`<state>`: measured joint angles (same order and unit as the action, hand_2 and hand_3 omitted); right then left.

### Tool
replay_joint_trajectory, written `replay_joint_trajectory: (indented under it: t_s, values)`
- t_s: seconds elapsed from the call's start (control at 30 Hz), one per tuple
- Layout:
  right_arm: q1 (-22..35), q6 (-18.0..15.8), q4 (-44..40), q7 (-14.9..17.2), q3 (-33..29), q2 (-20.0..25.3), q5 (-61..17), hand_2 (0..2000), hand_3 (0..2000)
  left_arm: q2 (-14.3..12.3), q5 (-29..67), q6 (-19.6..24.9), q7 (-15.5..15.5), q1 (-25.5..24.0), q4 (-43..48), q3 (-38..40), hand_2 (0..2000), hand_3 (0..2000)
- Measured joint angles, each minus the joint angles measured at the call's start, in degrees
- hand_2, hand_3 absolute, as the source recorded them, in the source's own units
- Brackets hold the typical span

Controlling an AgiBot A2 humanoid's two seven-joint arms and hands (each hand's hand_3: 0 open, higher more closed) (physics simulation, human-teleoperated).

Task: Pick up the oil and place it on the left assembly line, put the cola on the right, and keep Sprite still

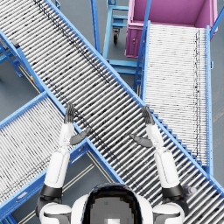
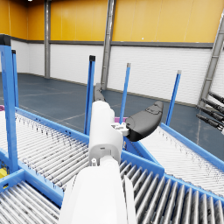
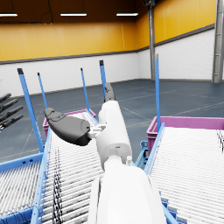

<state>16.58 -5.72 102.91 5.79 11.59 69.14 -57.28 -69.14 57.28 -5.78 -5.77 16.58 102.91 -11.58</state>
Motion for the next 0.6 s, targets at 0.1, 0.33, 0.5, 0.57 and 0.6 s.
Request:
replay_joint_trajectory:
  t_s: [0.1,0.33,0.5,0.57,0.6]
  values:
    - [0.0,0.0,0.0,0.0,0.0,0.0,0.0,0,0,0.0,0.0,0.0,0.0,0.0,0.0,0.0,0,0]
    - [0.0,0.0,0.0,0.0,0.0,0.0,0.0,0,0,0.0,0.0,0.0,0.0,0.0,0.0,0.0,0,0]
    - [0.0,0.0,0.0,0.0,0.0,0.0,0.0,0,0,0.0,0.0,0.0,0.0,0.0,0.0,0.0,0,0]
    - [0.0,0.0,0.0,0.0,0.0,0.0,0.0,0,0,0.0,0.0,0.0,0.0,0.0,0.0,0.0,0,0]
    - [0.0,0.0,0.0,0.0,0.0,0.0,0.0,0,0,0.0,0.0,0.0,0.0,0.0,0.0,0.0,0,0]
